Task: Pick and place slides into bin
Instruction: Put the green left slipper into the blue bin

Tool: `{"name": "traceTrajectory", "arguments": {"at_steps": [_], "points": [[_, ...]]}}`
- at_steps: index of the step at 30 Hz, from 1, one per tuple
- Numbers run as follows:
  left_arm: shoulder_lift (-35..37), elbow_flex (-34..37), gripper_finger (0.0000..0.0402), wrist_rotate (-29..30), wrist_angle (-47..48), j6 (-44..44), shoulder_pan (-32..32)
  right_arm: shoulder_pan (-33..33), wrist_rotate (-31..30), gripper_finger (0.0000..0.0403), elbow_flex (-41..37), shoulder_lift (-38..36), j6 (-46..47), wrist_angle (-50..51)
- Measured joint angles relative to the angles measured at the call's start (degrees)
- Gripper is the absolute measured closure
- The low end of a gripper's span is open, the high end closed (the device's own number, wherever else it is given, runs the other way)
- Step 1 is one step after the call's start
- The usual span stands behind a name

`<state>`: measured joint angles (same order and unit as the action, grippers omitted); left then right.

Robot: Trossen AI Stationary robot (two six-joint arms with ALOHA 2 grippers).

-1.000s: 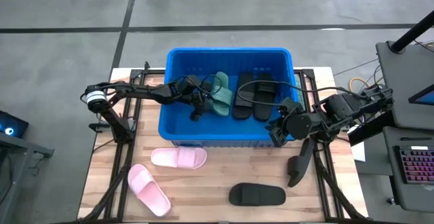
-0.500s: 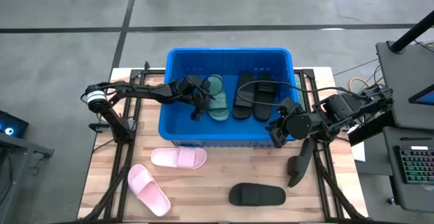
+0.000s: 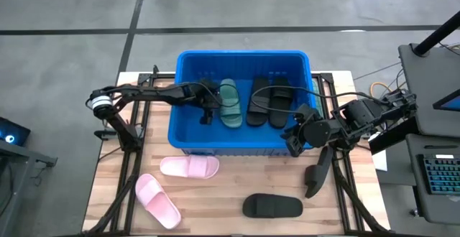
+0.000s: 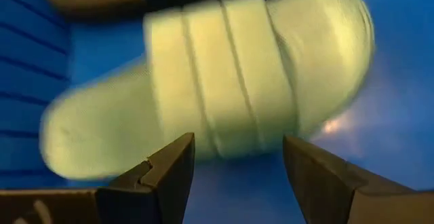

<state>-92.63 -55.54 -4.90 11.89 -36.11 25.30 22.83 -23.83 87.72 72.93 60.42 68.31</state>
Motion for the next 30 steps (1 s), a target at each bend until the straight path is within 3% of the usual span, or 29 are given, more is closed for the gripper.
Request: {"name": "traceTrajectory", "arguments": {"at_steps": [9, 17, 24, 30], "points": [[-6.42, -0.06, 0.0197, 4.41, 2.6, 1.54, 0.0, 0.0, 0.0, 0.0284, 0.0, 0.0, 0.0, -0.43], [-10.47, -5.22, 0.0197, 5.5, 2.09, 1.65, -0.04, 0.0, -0.2, 0.0284, 0.0, 0.0, -0.14, -0.94], [-11.29, -10.27, 0.0197, 6.82, 0.99, 2.62, 0.13, 0.01, -0.2, 0.0284, 0.0, 0.0, -0.42, -1.24], [-10.62, -11.21, 0.0197, 7.48, 6.66, 4.3, 0.3, 0.0, -0.2, 0.0284, 0.0, 0.0, -0.99, -1.24]]}}
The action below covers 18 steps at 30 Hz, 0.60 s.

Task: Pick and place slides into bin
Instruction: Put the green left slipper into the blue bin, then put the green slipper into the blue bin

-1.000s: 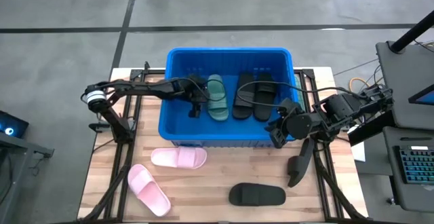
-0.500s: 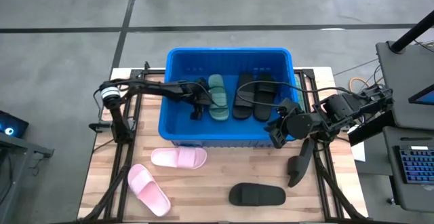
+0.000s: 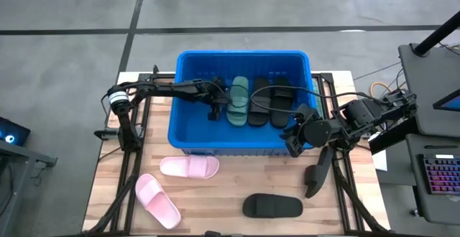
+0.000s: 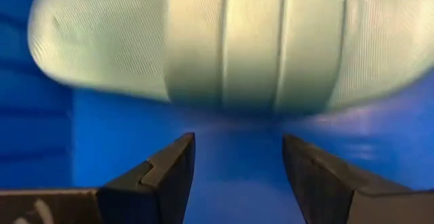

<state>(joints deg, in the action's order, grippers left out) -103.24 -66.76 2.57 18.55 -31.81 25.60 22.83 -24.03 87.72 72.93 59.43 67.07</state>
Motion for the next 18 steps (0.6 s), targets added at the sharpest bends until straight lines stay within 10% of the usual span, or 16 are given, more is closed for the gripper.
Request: {"name": "traceTrajectory", "arguments": {"at_steps": [18], "points": [[13.87, -1.05, 0.0197, 5.33, 9.9, 7.54, -0.54, 3.3, -10.03, 0.0293, 0.0, -0.56, 4.48, 8.31]]}}
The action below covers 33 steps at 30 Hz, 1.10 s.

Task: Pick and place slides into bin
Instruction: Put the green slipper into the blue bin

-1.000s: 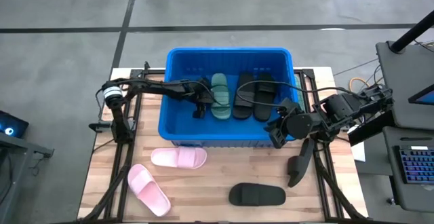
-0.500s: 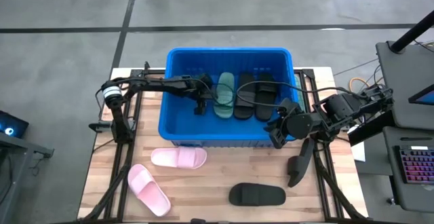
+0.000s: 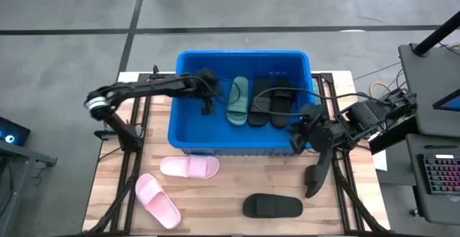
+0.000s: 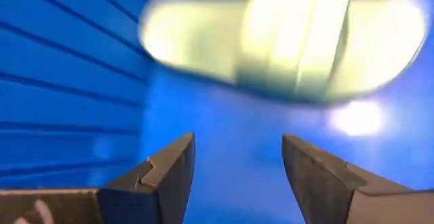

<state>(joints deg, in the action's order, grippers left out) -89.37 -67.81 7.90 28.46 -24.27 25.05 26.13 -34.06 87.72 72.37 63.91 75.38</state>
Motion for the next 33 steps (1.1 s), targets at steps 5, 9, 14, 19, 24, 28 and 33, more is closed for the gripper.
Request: {"name": "traceTrajectory", "arguments": {"at_steps": [5, 9, 14, 19, 24, 28, 33], "points": [[9.07, -3.53, 0.0197, 0.06, 1.09, 4.15, -1.88, 2.29, -3.97, 0.0302, 0.0, -0.28, 2.98, 4.03], [14.62, -7.23, 0.0197, -0.05, 1.26, 9.84, -4.5, 3.19, -6.02, 0.0306, 0.02, -1.5, 6.55, 10.18], [17.91, -11.38, 0.0197, 0.14, 2.7, 16.0, -8.62, 2.83, -5.24, 0.0307, 0.35, -6.06, 7.72, 14.28], [17.91, -13.84, 0.0197, 0.54, 3.9, 20.67, -12.81, 0.35, -5.0, 0.0307, 0.9, -12.02, 8.26, 14.62], [16.25, -14.45, 0.0197, 1.5, 3.48, 24.86, -18.17, -3.26, -6.9, 0.0307, 0.82, -16.83, 6.77, 14.64], [14.55, -14.45, 0.0197, 2.43, 3.25, 27.43, -22.16, -9.14, -9.71, 0.0307, 0.79, -18.84, 5.15, 14.64], [12.68, -14.47, 0.0197, 5.47, 0.66, 28.66, -25.96, -19.51, -9.45, 0.0307, 0.79, -18.91, -0.39, 14.65]]}}
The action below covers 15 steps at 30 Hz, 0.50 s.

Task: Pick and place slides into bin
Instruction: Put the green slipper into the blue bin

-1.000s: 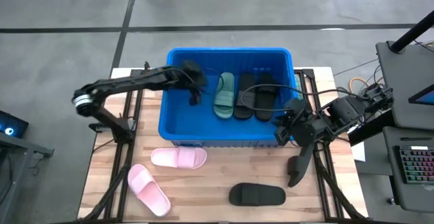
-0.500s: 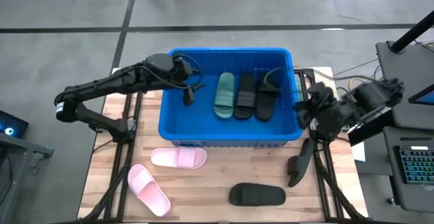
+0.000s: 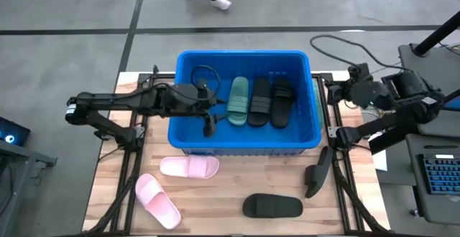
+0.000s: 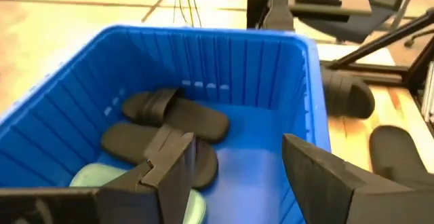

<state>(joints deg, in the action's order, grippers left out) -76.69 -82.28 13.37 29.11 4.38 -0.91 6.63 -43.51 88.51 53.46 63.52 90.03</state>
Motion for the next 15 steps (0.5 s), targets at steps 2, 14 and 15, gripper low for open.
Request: {"name": "traceTrajectory", "arguments": {"at_steps": [2, 14, 15], "points": [[-0.06, 0.0, 0.0197, 1.29, -1.22, 0.69, -0.93, -4.54, 1.39, 0.0308, -0.02, 0.53, -3.15, -0.01], [0.77, -3.99, 0.0197, 4.29, -3.06, -2.2, -2.16, -40.71, 20.52, 0.0307, -0.02, 7.41, -24.42, -7.99], [0.84, -4.15, 0.0197, 4.88, -3.09, -3.08, -2.16, -43.38, 22.17, 0.0307, -0.02, 8.11, -24.96, -8.96]]}}
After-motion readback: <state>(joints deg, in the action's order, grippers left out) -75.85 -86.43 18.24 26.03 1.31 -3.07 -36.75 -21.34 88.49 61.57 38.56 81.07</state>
